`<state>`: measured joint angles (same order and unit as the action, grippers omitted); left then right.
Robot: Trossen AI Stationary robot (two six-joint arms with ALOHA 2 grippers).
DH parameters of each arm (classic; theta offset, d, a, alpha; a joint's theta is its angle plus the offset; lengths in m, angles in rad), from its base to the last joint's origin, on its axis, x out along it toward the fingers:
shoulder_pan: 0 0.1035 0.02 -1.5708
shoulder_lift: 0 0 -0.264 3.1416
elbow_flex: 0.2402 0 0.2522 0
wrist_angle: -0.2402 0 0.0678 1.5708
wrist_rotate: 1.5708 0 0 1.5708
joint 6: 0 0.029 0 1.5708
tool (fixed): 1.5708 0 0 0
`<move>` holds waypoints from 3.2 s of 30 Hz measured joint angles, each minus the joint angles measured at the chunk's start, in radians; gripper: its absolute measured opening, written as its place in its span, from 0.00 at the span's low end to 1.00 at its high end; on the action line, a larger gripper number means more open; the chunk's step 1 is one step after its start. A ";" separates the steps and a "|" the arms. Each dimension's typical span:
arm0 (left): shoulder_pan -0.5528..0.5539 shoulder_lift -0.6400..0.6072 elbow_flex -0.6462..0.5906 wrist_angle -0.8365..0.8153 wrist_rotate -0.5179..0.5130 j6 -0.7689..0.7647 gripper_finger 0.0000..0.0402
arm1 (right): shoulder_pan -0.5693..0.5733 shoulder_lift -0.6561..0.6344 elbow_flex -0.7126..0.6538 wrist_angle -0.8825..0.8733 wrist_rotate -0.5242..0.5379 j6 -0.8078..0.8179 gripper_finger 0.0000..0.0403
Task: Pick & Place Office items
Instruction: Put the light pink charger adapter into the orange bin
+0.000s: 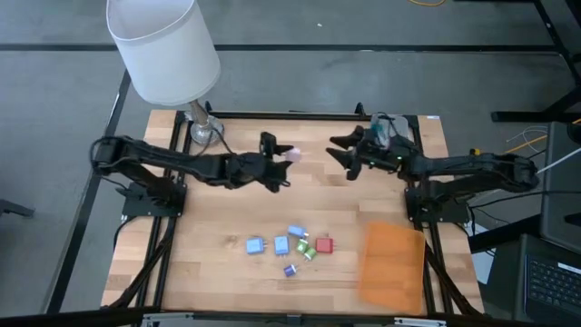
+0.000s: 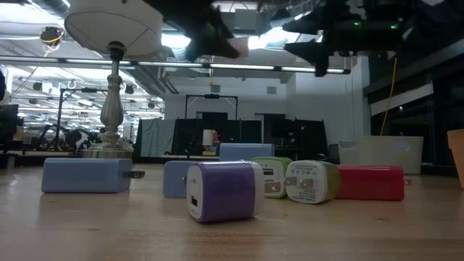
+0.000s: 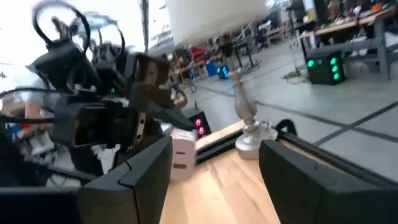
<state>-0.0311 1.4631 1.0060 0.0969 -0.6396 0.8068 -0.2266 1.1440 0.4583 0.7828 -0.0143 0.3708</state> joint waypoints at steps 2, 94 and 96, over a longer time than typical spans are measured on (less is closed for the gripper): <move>-0.002 0.048 0.030 0.001 -0.023 0.017 0.49 | 0.016 0.059 0.045 -0.001 -0.005 -0.016 0.59; -0.026 0.017 0.146 -0.043 0.030 -0.098 0.70 | -0.011 0.131 0.118 -0.210 0.123 -0.155 0.30; -0.028 -0.033 0.145 -0.140 0.066 -0.216 0.69 | -0.019 0.113 0.117 -0.286 0.160 -0.154 0.30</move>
<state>-0.0593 1.4297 1.1513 -0.0430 -0.5731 0.5907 -0.2457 1.2570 0.5757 0.4965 0.1453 0.2169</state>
